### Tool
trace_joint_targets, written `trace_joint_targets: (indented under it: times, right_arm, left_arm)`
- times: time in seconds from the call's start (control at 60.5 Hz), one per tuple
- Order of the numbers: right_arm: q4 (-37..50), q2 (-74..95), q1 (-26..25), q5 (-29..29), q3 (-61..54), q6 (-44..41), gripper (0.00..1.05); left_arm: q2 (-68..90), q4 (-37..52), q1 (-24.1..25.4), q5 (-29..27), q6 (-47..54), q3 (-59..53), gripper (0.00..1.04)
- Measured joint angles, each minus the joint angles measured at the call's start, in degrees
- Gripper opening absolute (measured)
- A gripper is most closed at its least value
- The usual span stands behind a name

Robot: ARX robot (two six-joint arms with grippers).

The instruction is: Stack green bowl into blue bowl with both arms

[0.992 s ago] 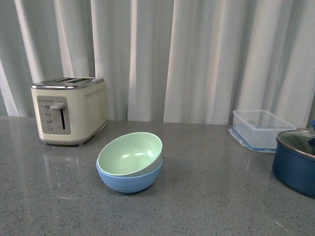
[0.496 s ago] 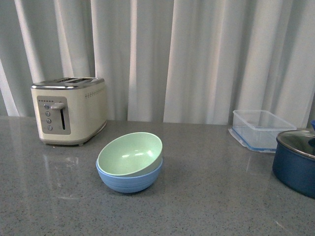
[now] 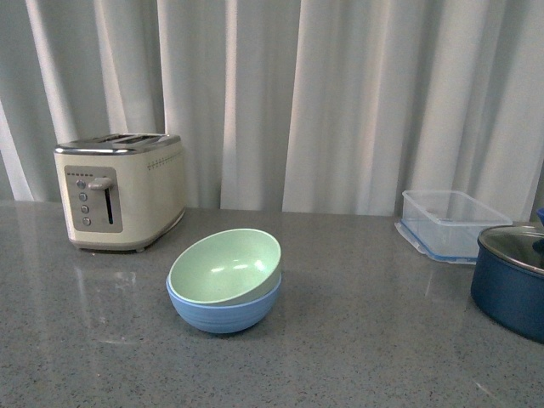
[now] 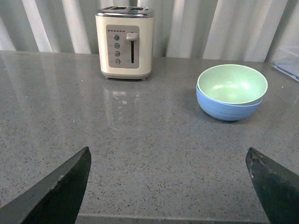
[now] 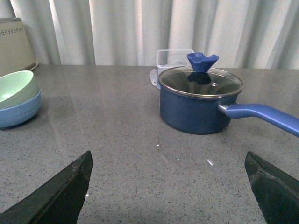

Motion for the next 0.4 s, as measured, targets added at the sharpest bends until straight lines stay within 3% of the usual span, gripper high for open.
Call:
trace_joint_targets:
  times: [0.397]
  right_arm:
    - [0.0, 0.0, 0.0, 0.0, 0.0, 0.0, 0.95]
  left_arm:
    - [0.0, 0.0, 0.0, 0.0, 0.0, 0.0, 0.98]
